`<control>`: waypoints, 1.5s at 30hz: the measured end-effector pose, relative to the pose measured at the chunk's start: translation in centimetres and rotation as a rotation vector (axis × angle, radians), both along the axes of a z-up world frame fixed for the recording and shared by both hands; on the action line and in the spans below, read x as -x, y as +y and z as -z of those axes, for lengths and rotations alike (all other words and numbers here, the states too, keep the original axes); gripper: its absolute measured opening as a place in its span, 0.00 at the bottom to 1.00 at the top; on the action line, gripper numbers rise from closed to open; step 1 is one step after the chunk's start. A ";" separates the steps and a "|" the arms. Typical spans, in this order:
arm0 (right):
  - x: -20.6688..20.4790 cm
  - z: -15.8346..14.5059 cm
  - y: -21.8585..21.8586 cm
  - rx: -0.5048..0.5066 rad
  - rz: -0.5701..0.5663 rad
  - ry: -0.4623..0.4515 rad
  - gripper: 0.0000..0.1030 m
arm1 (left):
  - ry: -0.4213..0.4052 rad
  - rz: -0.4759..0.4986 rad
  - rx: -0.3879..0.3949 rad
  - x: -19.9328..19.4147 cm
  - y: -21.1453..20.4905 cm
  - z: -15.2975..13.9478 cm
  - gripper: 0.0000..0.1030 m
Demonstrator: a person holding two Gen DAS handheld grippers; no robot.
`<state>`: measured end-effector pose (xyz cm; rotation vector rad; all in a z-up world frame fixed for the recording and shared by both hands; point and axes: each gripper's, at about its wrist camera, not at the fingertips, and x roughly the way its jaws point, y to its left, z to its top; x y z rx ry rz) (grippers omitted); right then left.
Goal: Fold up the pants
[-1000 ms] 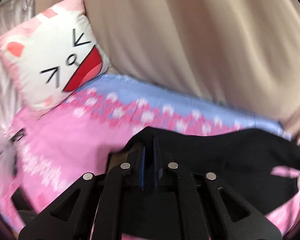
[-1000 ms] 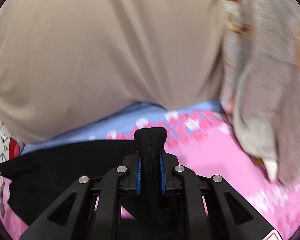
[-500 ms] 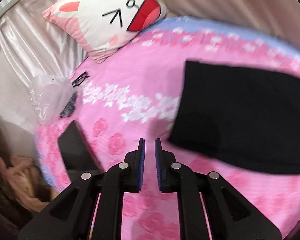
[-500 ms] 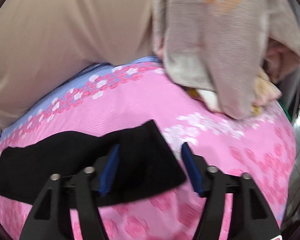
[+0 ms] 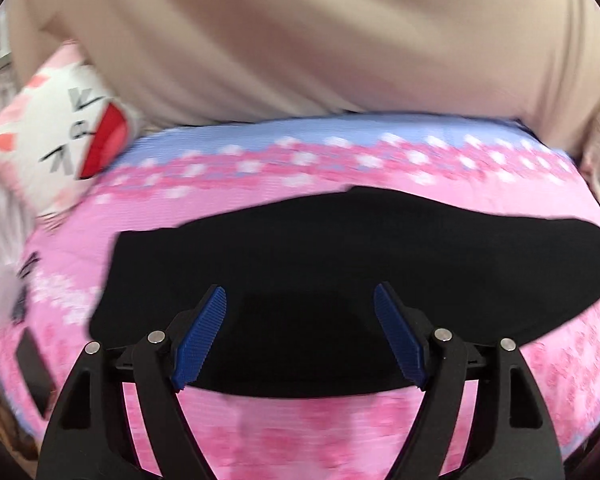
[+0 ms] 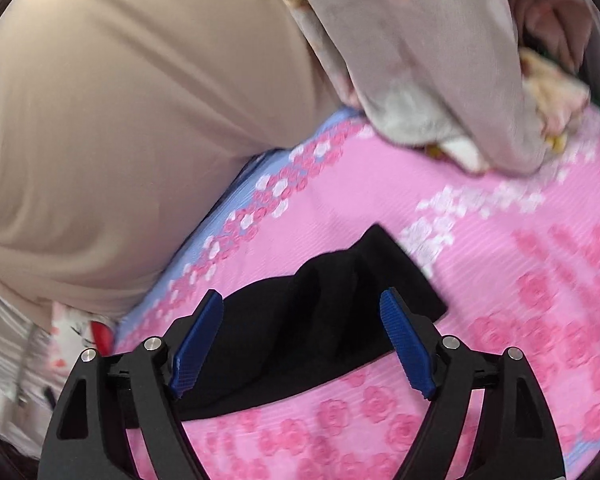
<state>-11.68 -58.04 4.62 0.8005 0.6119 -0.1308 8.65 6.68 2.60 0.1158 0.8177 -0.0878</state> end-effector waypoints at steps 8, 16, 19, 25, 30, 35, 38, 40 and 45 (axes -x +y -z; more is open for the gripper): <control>-8.6 1.0 1.9 0.230 -0.099 0.192 0.08 | 0.034 0.051 -0.010 -0.5 -4.7 1.7 0.78; -3.7 -4.6 8.3 0.762 -0.117 0.143 0.53 | 0.012 -0.036 -0.019 0.8 -1.5 1.6 0.86; -0.6 2.5 4.9 0.698 -0.043 0.418 0.53 | 0.068 -0.072 -0.010 0.6 -0.3 3.1 0.86; 2.7 0.0 2.5 0.523 0.040 0.264 0.66 | 0.080 -0.059 -0.029 -0.3 -0.5 3.3 0.86; -2.9 1.3 1.6 0.519 0.013 0.292 0.84 | 0.065 -0.023 0.004 -0.3 -3.0 2.5 0.86; -8.3 2.9 3.7 0.594 -0.103 0.364 0.13 | 0.058 -0.060 -0.057 -0.3 -2.8 2.3 0.87; -7.3 -2.7 5.6 0.726 -0.076 0.188 0.16 | 0.044 -0.134 -0.072 -0.5 -0.6 2.2 0.91; -7.3 -3.2 3.6 0.737 0.005 0.185 0.61 | 0.047 -0.173 -0.067 -0.8 0.7 2.8 0.92; -7.5 3.6 0.0 0.797 0.148 0.548 0.34 | 0.098 -0.247 -0.104 -1.8 3.2 5.0 0.92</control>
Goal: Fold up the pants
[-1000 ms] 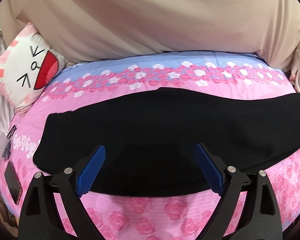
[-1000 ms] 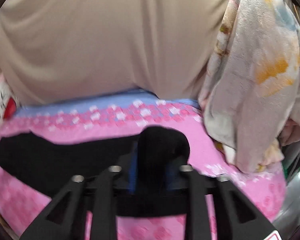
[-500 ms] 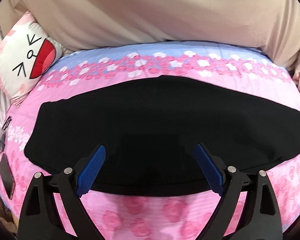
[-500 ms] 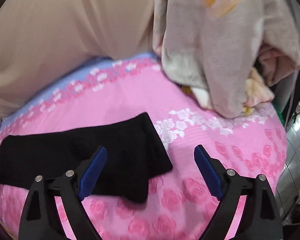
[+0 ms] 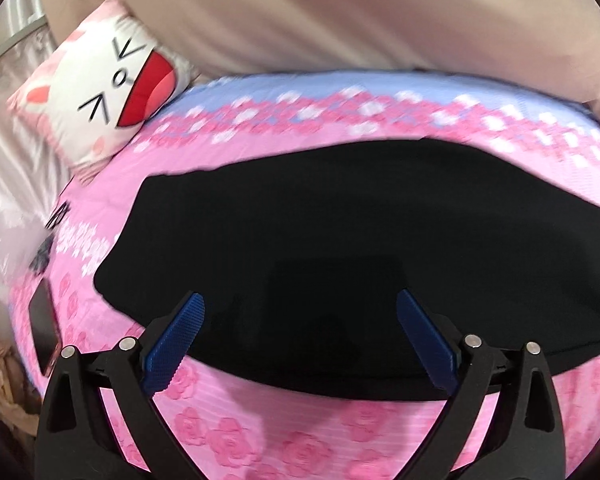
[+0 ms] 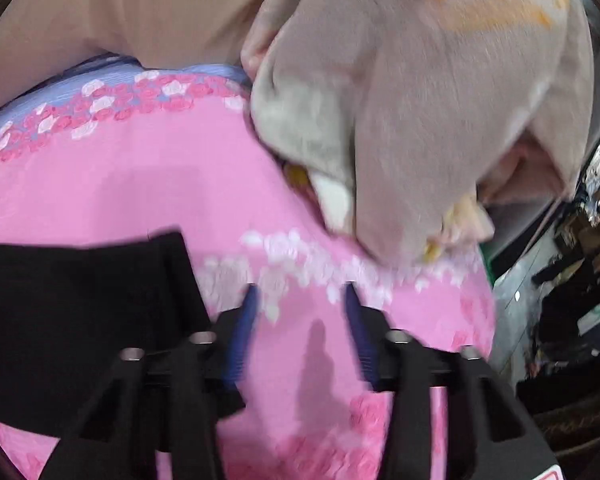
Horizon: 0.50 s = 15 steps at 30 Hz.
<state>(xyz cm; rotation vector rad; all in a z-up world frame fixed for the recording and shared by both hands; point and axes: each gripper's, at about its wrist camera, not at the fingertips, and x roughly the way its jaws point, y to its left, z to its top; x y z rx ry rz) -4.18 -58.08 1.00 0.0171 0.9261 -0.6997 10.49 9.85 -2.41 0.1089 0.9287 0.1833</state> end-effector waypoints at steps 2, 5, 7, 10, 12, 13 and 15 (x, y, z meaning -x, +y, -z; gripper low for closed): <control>1.7 -1.7 2.9 -0.053 -0.065 -0.118 0.35 | 0.008 -0.032 -0.005 -0.2 1.5 0.4 0.92; 1.5 -4.2 9.6 -0.068 -0.199 -0.165 0.55 | 0.002 -0.090 -0.010 -0.4 3.9 0.5 0.92; 0.3 -4.9 14.6 -0.085 -0.306 -0.171 0.60 | 0.000 -0.151 0.021 -0.2 6.5 0.4 0.92; -1.5 -4.7 22.1 -0.158 -0.467 -0.178 0.60 | -0.002 -0.225 0.110 0.8 10.7 0.0 0.92; -2.7 -3.4 27.7 -0.216 -0.584 -0.160 0.60 | -0.007 -0.265 0.164 1.7 13.6 -0.2 0.92; -3.3 -2.9 29.8 -0.226 -0.619 -0.147 0.60 | -0.008 -0.283 0.204 2.2 15.3 -0.2 0.92; -4.7 -1.3 34.8 -0.233 -0.715 -0.102 0.60 | -0.002 -0.302 0.298 2.6 17.7 -0.2 0.92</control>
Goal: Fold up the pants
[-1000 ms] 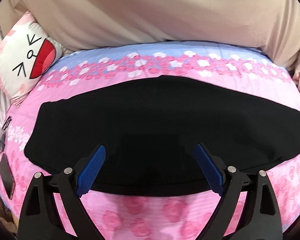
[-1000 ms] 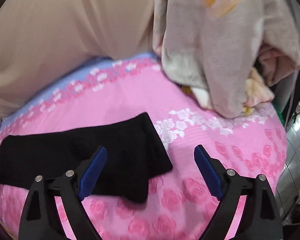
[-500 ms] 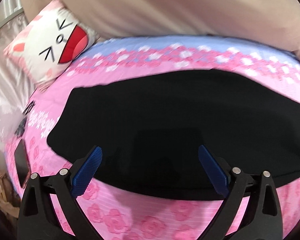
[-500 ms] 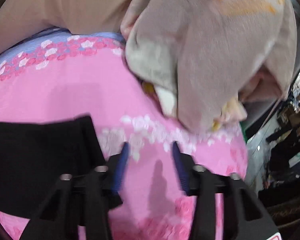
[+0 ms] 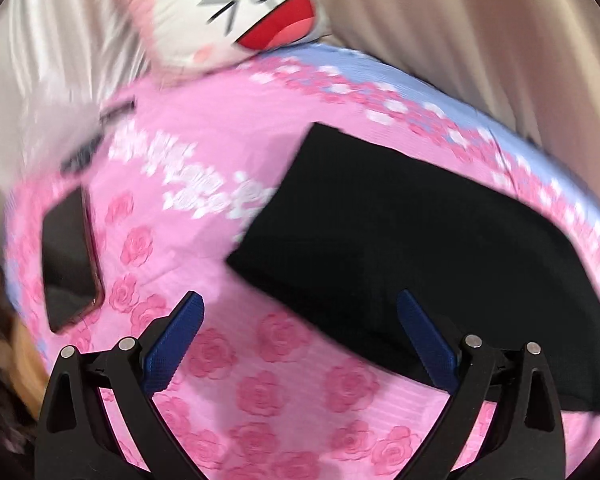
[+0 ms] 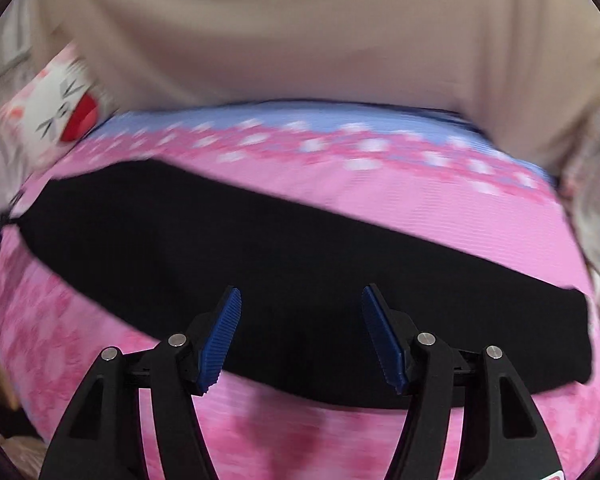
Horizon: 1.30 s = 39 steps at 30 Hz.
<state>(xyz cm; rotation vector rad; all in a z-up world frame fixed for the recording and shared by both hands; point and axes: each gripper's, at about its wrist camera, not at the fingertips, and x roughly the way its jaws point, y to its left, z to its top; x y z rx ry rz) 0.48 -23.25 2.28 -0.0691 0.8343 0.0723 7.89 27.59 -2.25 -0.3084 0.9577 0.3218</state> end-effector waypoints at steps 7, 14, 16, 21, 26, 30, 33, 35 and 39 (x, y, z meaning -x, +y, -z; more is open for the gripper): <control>-2.1 2.0 9.6 -0.093 -0.137 0.051 0.60 | -0.016 0.050 0.375 -2.3 4.5 1.3 0.92; -0.7 2.1 11.9 -0.081 -0.106 0.074 0.66 | -0.022 0.106 0.436 -3.5 3.2 2.2 0.82; -0.8 2.4 11.8 -0.089 -0.083 0.087 0.66 | -0.029 0.109 0.385 -3.8 2.8 2.0 0.30; -0.6 2.4 10.7 -0.121 -0.034 0.101 0.67 | -0.069 0.092 0.413 -2.5 5.4 1.0 0.06; -0.7 3.7 9.4 -0.048 0.015 0.117 0.76 | 0.008 0.100 0.395 -1.0 6.1 3.5 0.10; -0.3 3.2 9.4 -0.101 -0.037 0.100 0.76 | -0.032 0.071 0.172 0.8 4.0 -0.3 0.22; -0.8 3.7 9.4 -0.102 -0.056 0.080 0.76 | -0.115 0.048 -0.061 2.2 1.4 -4.2 0.55; -1.6 5.0 8.9 -0.085 -0.036 0.104 0.74 | -0.175 0.079 -0.143 2.7 -0.9 -6.1 0.95; -0.8 5.3 8.3 -0.031 -0.039 0.115 0.74 | -0.220 0.164 -0.354 2.1 -8.4 -7.4 0.94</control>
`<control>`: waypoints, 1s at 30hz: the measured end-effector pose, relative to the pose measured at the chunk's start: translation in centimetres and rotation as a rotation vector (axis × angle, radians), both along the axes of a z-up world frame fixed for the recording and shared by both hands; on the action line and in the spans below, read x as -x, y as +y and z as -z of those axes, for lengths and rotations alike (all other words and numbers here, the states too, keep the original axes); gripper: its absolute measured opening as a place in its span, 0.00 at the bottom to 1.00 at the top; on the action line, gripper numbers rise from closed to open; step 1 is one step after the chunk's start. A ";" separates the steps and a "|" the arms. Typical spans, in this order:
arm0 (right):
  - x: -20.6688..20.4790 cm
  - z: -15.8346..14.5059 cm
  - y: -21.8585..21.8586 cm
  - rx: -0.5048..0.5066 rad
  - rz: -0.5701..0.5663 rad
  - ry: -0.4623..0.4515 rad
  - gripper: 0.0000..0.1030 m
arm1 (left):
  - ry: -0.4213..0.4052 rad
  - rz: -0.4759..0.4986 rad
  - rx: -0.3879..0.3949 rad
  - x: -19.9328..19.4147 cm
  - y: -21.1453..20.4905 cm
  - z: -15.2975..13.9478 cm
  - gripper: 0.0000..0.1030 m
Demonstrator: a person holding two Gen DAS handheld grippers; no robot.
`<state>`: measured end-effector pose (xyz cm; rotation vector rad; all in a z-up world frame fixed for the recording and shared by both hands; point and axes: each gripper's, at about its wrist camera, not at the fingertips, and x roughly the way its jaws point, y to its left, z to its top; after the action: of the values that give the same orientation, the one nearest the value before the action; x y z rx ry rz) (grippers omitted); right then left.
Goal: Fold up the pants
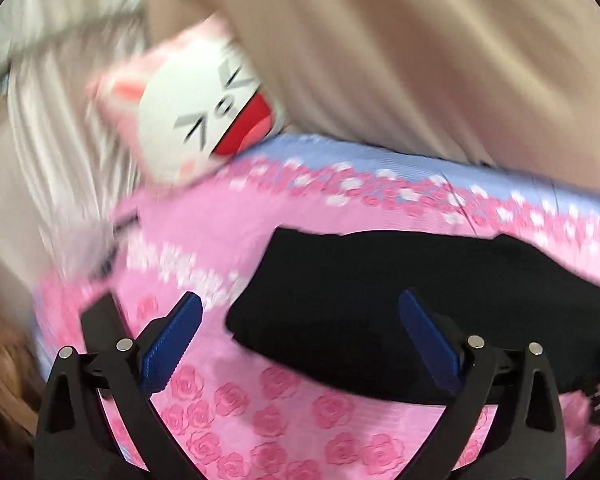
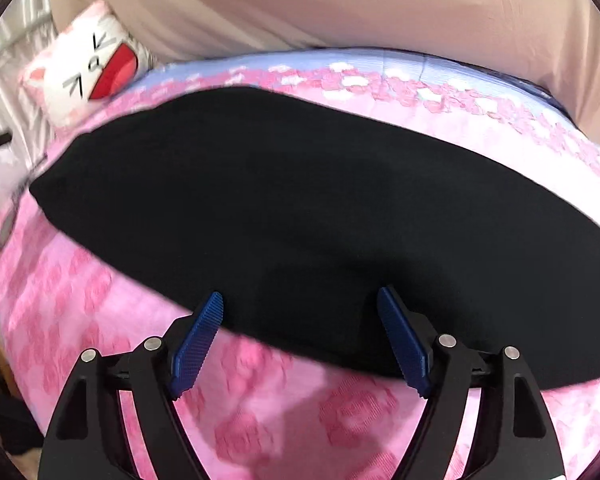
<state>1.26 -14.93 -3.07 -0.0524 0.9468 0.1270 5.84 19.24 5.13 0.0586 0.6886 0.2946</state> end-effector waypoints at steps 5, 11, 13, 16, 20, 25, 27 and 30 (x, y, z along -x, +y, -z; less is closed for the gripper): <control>1.0 -1.8 -4.2 -0.124 0.094 -0.035 0.77 | 0.039 0.119 -0.048 -1.4 -7.5 1.7 0.95; 1.5 0.8 -3.8 -0.051 -0.016 0.003 0.77 | 0.143 0.234 -0.082 -3.3 -15.1 5.8 0.95; 2.5 0.3 -3.9 -0.032 -0.039 0.014 0.77 | 0.242 0.221 -0.176 -4.1 -17.0 8.9 0.95; 4.7 -2.2 -8.6 -0.035 0.042 -0.053 0.77 | 0.246 0.216 -0.221 -3.6 -17.7 10.3 0.95; 7.9 -5.1 -22.6 0.023 0.405 -0.154 0.78 | 0.266 0.192 -0.224 -3.8 -17.9 9.4 0.95; 7.0 -4.5 -37.2 0.000 0.600 -0.100 0.77 | 0.203 0.227 -0.215 -3.5 -21.1 6.9 0.95; 5.5 -3.2 -40.8 -0.050 0.611 -0.075 0.73 | 0.191 0.248 -0.224 -3.3 -22.9 6.5 0.95; 4.1 -1.7 -43.1 -0.124 0.582 -0.043 0.14 | 0.206 0.284 -0.249 -3.4 -25.5 6.7 0.95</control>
<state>-2.81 -58.01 -1.34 0.3330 0.8761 -0.3522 9.28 -6.27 -1.52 0.4252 0.8342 0.0999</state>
